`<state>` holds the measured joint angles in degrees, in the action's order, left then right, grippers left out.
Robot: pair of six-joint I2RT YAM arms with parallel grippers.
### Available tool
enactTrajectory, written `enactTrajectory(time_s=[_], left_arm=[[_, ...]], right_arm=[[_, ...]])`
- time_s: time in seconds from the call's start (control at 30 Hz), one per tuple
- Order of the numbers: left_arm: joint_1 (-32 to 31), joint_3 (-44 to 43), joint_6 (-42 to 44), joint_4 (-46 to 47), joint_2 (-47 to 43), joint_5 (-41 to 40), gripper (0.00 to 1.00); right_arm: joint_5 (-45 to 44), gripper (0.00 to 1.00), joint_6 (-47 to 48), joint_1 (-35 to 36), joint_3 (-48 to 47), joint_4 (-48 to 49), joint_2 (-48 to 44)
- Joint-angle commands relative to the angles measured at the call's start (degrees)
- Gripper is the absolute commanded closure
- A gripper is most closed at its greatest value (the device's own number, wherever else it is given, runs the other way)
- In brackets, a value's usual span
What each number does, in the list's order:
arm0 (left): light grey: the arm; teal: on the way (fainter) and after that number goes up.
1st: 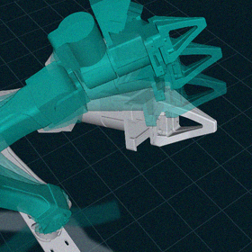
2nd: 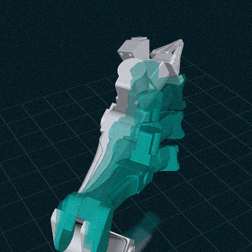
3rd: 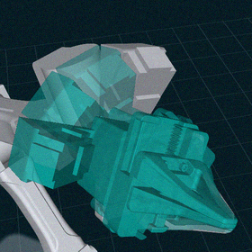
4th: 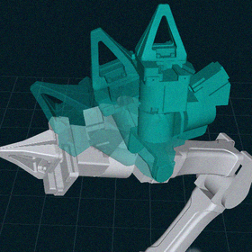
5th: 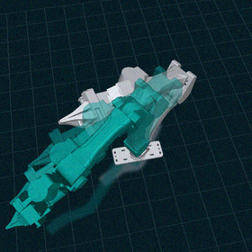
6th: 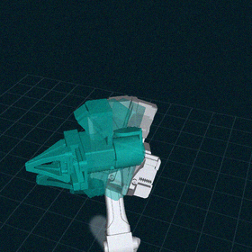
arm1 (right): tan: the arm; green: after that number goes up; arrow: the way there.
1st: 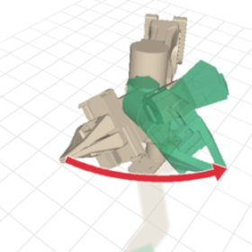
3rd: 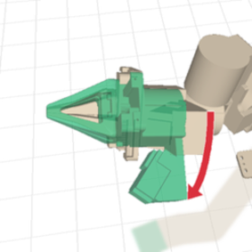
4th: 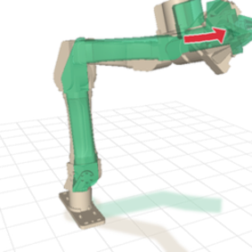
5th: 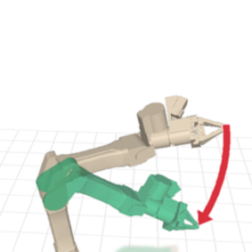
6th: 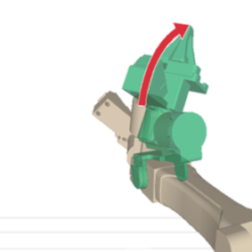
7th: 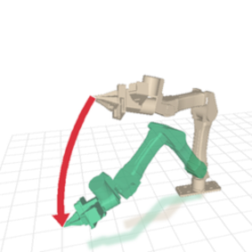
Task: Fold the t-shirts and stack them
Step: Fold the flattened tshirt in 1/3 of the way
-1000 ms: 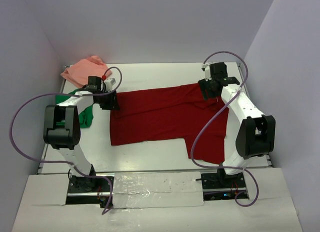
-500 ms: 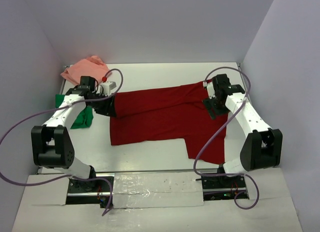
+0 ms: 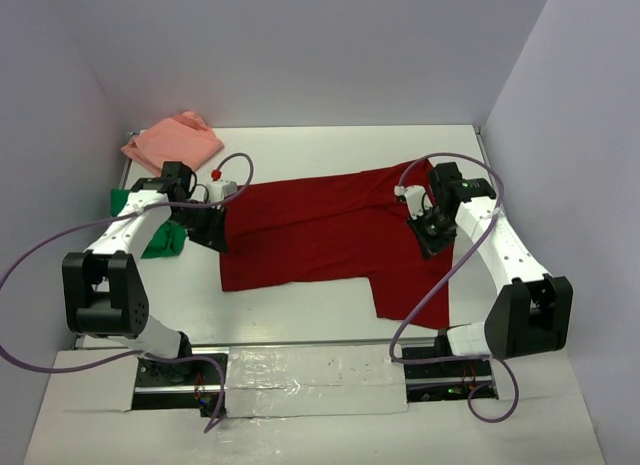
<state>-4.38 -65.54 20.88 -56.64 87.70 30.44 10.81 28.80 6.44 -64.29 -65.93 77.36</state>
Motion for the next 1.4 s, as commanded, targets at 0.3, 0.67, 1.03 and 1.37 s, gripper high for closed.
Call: enactTrajectory(time_s=[0.3, 0.67, 1.03, 1.37], left_arm=[[-0.54, 1.65, -16.21, 28.59, 3.07, -1.6, 1.0], [-2.38, -3.36, -26.42, 38.71, 18.81, -15.4, 1.0], [-3.61, -6.18, -27.04, 41.08, 29.01, -18.21, 1.0], [-4.05, -21.18, -27.39, 37.92, 36.56, -23.3, 1.0]], right_arm=[[0.54, 1.0, -11.64, 0.95, 0.49, 24.09, 0.75], [-1.86, 1.0, -21.32, 0.95, -11.99, 25.95, 17.55], [-3.78, 1.0, -23.08, 0.86, -17.18, 26.11, 16.34], [-3.6, 1.0, -24.14, 1.03, -16.92, 26.12, 12.03]])
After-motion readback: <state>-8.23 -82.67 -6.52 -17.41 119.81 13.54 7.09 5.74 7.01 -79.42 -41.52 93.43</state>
